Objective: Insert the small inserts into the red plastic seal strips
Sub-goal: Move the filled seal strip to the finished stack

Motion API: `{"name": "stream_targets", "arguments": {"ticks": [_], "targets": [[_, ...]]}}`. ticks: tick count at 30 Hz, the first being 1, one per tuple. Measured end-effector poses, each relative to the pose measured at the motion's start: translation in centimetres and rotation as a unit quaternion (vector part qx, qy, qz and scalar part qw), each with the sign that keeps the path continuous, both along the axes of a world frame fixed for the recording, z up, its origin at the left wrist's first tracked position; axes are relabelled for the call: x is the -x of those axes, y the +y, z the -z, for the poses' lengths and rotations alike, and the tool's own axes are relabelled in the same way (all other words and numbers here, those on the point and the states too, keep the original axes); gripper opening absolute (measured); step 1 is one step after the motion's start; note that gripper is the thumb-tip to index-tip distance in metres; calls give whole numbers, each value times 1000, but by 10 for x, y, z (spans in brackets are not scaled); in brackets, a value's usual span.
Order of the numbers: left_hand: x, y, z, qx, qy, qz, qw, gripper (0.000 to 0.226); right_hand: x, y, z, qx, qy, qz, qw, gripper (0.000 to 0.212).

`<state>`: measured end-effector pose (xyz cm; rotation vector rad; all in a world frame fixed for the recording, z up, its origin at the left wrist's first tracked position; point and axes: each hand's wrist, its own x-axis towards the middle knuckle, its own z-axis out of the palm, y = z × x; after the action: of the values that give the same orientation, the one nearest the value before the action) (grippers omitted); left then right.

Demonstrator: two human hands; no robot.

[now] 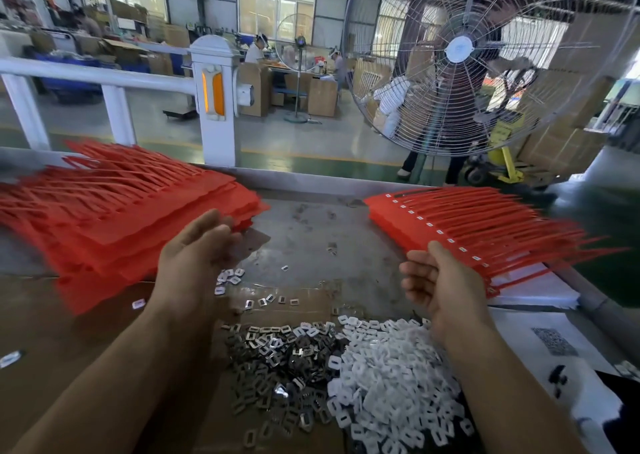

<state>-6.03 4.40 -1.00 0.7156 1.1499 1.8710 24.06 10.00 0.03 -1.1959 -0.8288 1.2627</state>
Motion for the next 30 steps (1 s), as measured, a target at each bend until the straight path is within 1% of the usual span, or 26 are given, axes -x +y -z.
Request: {"name": "stream_targets", "arguments": {"ticks": [2, 5, 8, 14, 16, 21, 22, 25, 30], "targets": [[6, 1, -5, -37, -67, -9, 997, 40, 5, -3, 0, -11, -27, -14, 999, 37], [20, 2, -9, -72, -155, -10, 985, 34, 10, -6, -1, -29, -64, -17, 997, 35], [27, 1, -12, -87, -202, -8, 976, 31, 14, -7, 0, -38, -91, -20, 995, 33], [31, -5, -17, -98, -230, 0, 968, 45, 14, -5, 4, -38, -114, -45, 992, 33], [31, -5, -17, -98, -214, -1, 972, 47, 14, -4, 7, -43, -120, -50, 991, 33], [29, -4, -18, -95, -141, -13, 985, 54, 15, -6, 10, -57, -139, -57, 987, 32], [29, -3, -19, -95, -144, -16, 985, 55, 15, -6, 10, -59, -140, -59, 987, 32], [31, -4, -19, -110, -198, -19, 974, 57, 16, -8, 9, -61, -138, -64, 986, 32], [35, -2, -20, -107, -217, -27, 970, 46, 19, -9, 8, -61, -145, -73, 985, 32]]}}
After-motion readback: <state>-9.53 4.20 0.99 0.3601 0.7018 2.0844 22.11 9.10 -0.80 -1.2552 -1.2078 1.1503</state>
